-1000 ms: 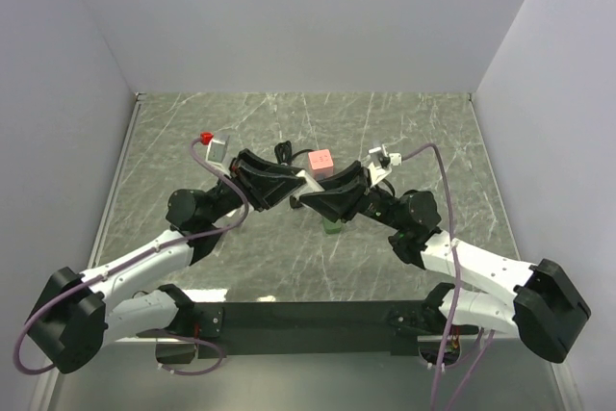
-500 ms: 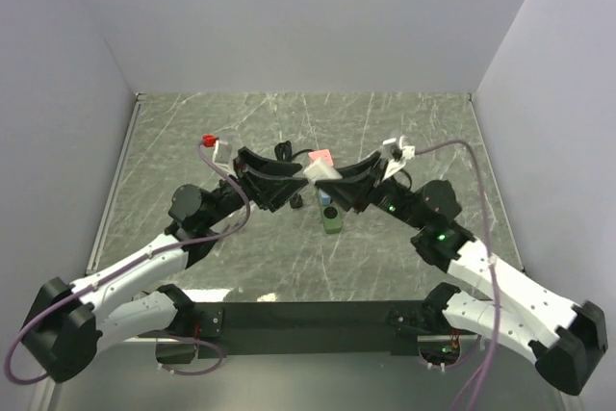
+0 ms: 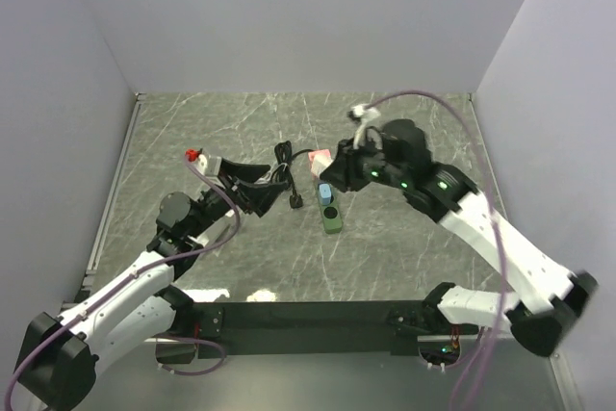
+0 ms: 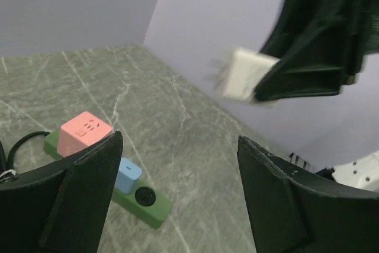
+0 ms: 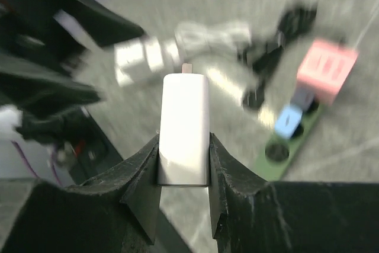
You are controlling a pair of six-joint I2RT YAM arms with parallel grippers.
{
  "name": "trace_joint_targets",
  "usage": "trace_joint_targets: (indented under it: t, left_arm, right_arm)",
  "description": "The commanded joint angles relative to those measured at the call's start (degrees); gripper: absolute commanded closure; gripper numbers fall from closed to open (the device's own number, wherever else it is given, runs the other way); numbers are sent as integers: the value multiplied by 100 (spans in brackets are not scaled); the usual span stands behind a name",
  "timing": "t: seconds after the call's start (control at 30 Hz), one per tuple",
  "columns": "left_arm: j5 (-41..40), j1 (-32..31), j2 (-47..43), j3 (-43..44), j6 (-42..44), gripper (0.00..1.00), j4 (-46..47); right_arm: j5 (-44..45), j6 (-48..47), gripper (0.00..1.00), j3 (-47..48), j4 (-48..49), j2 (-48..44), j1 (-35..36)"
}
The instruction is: Insert the plug
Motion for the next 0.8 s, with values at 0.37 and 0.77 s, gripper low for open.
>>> trace_joint_targets:
  t: [0.37, 0.77]
  left_arm:
    - [2594, 154, 237, -373, 997, 18, 640]
    - [3962, -48, 421, -101, 1190, 16, 607]
  right_arm:
    - [-1751, -1018, 100, 1857, -3649, 2161, -99]
    - [-2817, -1327, 100, 908, -3607, 1247, -73]
